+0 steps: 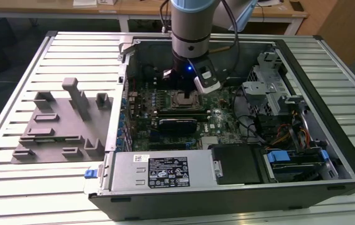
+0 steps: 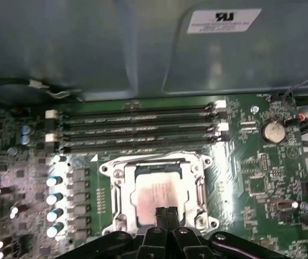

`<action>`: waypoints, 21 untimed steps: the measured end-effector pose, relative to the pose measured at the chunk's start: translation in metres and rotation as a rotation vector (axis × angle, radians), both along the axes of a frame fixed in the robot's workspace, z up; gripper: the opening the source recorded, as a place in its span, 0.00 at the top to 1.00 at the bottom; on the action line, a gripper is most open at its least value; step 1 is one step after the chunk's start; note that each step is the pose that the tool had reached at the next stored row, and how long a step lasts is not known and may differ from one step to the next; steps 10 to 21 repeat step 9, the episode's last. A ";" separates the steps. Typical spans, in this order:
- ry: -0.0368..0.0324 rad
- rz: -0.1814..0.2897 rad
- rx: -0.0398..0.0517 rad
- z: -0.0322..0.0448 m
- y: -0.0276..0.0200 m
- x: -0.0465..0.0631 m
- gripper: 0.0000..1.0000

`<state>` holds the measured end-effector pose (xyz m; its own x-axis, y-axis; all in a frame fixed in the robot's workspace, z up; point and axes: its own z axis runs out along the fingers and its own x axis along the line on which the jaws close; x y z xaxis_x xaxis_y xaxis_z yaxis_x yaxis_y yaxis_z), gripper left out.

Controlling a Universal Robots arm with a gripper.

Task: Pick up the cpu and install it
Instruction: 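Install the second cpu locking lever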

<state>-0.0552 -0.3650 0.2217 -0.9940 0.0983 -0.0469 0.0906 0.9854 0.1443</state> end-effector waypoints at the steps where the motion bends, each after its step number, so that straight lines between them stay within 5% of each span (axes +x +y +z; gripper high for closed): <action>1: 0.0002 0.000 -0.0039 -0.0002 0.0021 0.001 0.89; 21: 0.0004 0.000 -0.0067 -0.0003 0.0038 0.003 0.89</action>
